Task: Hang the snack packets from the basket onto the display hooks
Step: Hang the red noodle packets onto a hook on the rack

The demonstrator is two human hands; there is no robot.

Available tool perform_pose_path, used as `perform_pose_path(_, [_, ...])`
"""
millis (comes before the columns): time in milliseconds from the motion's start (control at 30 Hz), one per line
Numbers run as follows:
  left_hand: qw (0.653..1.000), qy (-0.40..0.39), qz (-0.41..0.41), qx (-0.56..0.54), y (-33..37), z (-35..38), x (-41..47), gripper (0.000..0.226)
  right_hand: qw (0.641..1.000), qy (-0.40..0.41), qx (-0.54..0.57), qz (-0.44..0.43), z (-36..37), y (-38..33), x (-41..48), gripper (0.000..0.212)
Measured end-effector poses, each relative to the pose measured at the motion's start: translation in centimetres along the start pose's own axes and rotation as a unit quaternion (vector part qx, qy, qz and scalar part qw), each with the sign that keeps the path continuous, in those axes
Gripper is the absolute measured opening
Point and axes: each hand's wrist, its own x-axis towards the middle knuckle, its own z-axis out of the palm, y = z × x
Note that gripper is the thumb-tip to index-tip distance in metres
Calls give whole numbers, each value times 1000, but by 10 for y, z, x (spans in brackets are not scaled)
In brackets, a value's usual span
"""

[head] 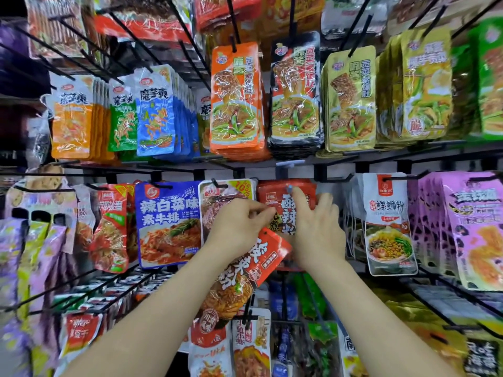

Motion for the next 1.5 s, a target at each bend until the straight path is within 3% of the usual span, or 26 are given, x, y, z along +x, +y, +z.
perform_pose_path(133, [996,72,8,-45,-2,-5,-8,45,1000,13,-13,17,-1,2,-6,89])
perform_pose_path(233, [986,153,45,-46,-1,-13,-11,49,989,43,141,-10,-20,11,-19,53])
perform_pose_path(267, [981,178,57,-46,1,-15,-12,48,967,38,251,-12,-29,12,-28,38])
perform_pose_path(333, [972,219,77,-49,8,-18,-15,43,873,-56,485,3,-45,4,-47,26])
perform_pose_path(367, [967,233,82,-60,13,-18,-17,39,826,-108,553,-1,-48,-3,-56,29])
perform_pose_path(433, [964,236,81,-92,20,-16,-19,33,801,-95,590,-33,-40,-12,-65,40])
perform_pose_path(500, [967,199,62,-149,22,-14,-20,34,801,-3,597,-37,-35,-16,-66,43])
perform_pose_path(600, [954,110,27,-276,20,-12,-26,20,822,100,557,-59,-36,-9,-61,31])
perform_pose_path(667, [941,83,50,-325,21,-10,-31,9,844,130,516,-71,-39,-6,-56,27])
perform_pose_path(700, [938,88,66,-330,22,-9,-33,18,849,134,507,-67,-40,-6,-54,28])
perform_pose_path(900, [957,160,140,-195,30,-3,-22,27,865,152,476,-42,-44,-6,-39,20])
perform_pose_path(1100, [960,171,143,-167,27,5,-11,20,900,159,403,-40,-44,0,-25,26])
perform_pose_path(1333, [980,117,91,-136,22,10,-8,26,934,140,325,-43,-40,2,-22,33])
perform_pose_path(1500, [988,98,115,-21,17,11,-10,43,948,89,300,-48,-29,12,-16,45])
